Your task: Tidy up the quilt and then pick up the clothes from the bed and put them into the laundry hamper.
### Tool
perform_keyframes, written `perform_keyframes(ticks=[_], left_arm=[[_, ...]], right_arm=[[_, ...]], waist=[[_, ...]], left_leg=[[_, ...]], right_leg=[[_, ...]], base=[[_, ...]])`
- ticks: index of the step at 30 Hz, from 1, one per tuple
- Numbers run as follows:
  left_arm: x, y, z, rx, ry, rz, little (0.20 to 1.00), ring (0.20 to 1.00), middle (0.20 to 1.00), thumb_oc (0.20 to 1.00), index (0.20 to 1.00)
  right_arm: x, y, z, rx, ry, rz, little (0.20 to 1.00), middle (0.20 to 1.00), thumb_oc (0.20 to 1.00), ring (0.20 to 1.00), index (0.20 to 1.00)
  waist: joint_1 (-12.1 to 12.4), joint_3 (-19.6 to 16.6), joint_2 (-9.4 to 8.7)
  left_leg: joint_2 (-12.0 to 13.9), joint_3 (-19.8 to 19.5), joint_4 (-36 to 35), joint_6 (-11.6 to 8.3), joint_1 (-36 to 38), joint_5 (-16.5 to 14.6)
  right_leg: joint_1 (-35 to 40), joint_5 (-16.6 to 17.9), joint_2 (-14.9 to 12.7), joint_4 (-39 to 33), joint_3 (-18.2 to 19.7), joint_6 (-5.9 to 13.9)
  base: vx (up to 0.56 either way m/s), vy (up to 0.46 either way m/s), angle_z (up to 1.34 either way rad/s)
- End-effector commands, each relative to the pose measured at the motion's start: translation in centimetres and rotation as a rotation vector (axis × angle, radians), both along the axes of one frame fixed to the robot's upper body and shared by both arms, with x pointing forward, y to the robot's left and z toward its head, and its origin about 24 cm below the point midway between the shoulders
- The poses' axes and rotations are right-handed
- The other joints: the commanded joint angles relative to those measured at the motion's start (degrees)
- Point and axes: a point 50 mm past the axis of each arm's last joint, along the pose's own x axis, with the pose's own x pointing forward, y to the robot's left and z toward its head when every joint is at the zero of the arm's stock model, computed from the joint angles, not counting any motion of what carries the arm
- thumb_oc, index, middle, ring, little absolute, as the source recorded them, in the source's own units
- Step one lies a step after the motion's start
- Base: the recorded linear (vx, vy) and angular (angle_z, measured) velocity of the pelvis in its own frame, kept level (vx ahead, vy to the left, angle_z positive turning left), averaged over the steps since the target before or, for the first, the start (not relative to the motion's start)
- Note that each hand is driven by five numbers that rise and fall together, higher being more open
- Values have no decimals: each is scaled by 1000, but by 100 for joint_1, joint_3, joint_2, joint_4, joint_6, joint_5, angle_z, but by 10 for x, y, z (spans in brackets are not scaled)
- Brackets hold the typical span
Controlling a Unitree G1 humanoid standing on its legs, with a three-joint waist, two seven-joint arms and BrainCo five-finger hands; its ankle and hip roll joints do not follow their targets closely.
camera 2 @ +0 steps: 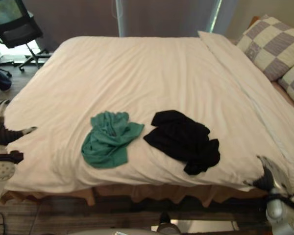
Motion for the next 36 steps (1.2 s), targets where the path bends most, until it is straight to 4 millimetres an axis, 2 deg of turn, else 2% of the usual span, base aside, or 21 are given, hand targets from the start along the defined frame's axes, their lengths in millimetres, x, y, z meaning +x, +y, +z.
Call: perform_keyframes(ticks=[1,8,10,11,12,13,14,16,17,18,19,20,21,23,26,29,32,33,34,35,36], left_arm=[[40,-29,18,111,6,-138,1000,1000,1000,1000,1000],[88,-73,-8,254,192,-200,1000,1000,1000,1000,1000],[95,-78,-13,249,222,-191,1000,1000,1000,1000,1000],[98,-80,-26,280,290,-177,1000,1000,1000,1000,1000],[100,-88,-55,398,458,-171,1000,1000,1000,1000,1000],[100,-89,-55,399,457,-173,1000,1000,1000,1000,1000],[87,-87,-88,477,643,-168,1000,1000,1000,1000,1000],[81,-87,-99,491,700,-173,1000,1000,1000,1000,1000],[70,-85,-115,507,784,-172,909,909,909,909,909],[62,-87,-125,514,827,-189,611,611,611,611,611],[47,-85,-142,498,897,-187,200,200,200,200,200],[25,-77,-160,456,957,-169,200,200,200,200,200],[25,-76,-159,453,956,-166,200,200,200,200,200],[-5,-65,-177,308,998,-106,200,200,200,200,200],[-37,-61,-195,62,1012,-43,200,200,200,200,200],[-52,-71,-190,-216,904,-105,200,200,200,200,200],[-50,-82,-162,-385,750,-234,200,200,200,200,200],[-41,-91,-138,-451,641,-322,200,200,200,200,200],[-38,-94,-130,-467,613,-354,200,200,200,200,200],[-32,-102,-120,-495,569,-398,200,200,200,200,200],[-30,-109,-115,-515,552,-430,200,200,200,200,200]], right_arm=[[56,27,35,-74,-139,185,1000,1000,1000,1000,1000],[99,73,64,-75,-277,356,1000,1000,1000,1000,1000],[102,79,66,-67,-292,375,1000,1000,1000,1000,1000],[104,86,67,-55,-300,402,1000,1000,1000,1000,1000],[107,96,69,-54,-310,449,1000,1000,1000,1000,1000],[107,96,69,-55,-310,448,1000,1000,1000,1000,1000],[111,101,76,-75,-323,479,1000,1000,1000,1000,1000],[112,101,77,-83,-325,485,1000,1000,1000,1000,1000],[115,104,82,-94,-337,497,1000,1000,1000,1000,1000],[118,106,86,-105,-344,510,1000,1000,1000,1000,1000],[124,109,98,-129,-367,532,1000,1000,1000,1000,1000],[133,117,113,-163,-394,567,1000,1000,1000,1000,1000],[134,118,114,-163,-395,571,1000,1000,1000,1000,1000],[149,127,138,-233,-429,605,1000,1000,1000,1000,1000],[166,133,153,-269,-431,602,1000,1000,1000,1000,1000],[183,127,157,-295,-354,552,1000,1000,1000,1000,1000],[197,104,153,-301,-253,436,1000,1000,1000,1000,1000],[199,81,134,-257,-158,311,1000,1000,1000,1000,1000],[197,70,125,-226,-114,249,1000,1000,1000,1000,1000],[187,48,99,-136,-9,110,561,561,561,561,561],[180,39,82,-117,67,54,209,209,209,209,209]], waist=[[-157,221,-180],[-328,632,-155],[-352,697,-157],[-405,754,-165],[-475,854,-178],[-466,853,-174],[-481,934,-164],[-465,940,-161],[-442,970,-166],[-412,973,-156],[-330,999,-142],[-179,1074,-113],[-199,1062,-112],[38,1183,-26],[267,1268,108],[495,1375,308],[663,1424,475],[770,1450,558],[801,1434,590],[874,1423,626],[913,1397,644]], left_leg=[[374,96,7,-164,-76,-374],[384,254,7,-139,-349,-273],[384,272,13,-137,-430,-243],[386,307,27,-133,-481,-226],[383,346,49,-118,-595,-207],[382,348,50,-117,-601,-207],[380,369,62,-108,-638,-205],[380,375,62,-108,-653,-204],[387,374,77,-108,-636,-240],[394,379,73,-107,-668,-212],[398,364,87,-111,-693,-215],[383,299,108,-116,-746,-220],[385,299,111,-114,-779,-196],[365,188,160,-135,-963,-129],[339,93,182,-151,-1124,-50],[325,-43,208,-164,-1295,23],[291,-197,219,-169,-1477,100],[264,-294,236,-169,-1606,139],[242,-341,243,-164,-1666,157],[183,-419,253,-152,-1677,143],[154,-450,250,-141,-1677,130]], right_leg=[[-26,-748,-563,361,140,636],[-583,-659,-531,482,412,633],[-699,-644,-519,521,464,631],[-792,-638,-514,555,508,634],[-989,-617,-506,621,567,650],[-999,-619,-507,627,570,651],[-1094,-632,-507,696,592,659],[-1131,-625,-509,711,600,659],[-1120,-659,-524,742,599,658],[-1158,-630,-528,745,607,646],[-1167,-631,-543,757,580,633],[-1181,-665,-557,793,538,623],[-1210,-636,-553,784,542,616],[-1318,-640,-575,845,494,587],[-1375,-629,-600,860,400,558],[-1437,-662,-629,929,312,534],[-1543,-676,-659,1055,182,526],[-1581,-678,-704,1115,79,535],[-1594,-655,-725,1108,34,539],[-1533,-676,-773,1124,-53,559],[-1482,-675,-805,1103,-127,573]], base=[[0,0,0],[-89,17,-19],[-112,13,-24],[-98,28,-27],[-96,28,-23],[-93,47,-23],[-31,27,-19],[-14,19,-19],[-1,8,-9],[3,-6,-5],[-11,-16,-5],[-15,-19,-4],[-47,-27,-6],[-57,-30,3],[-31,-22,16],[-20,-3,30],[-43,1,42],[-61,6,54],[-51,17,39],[-9,29,57],[0,30,60]])
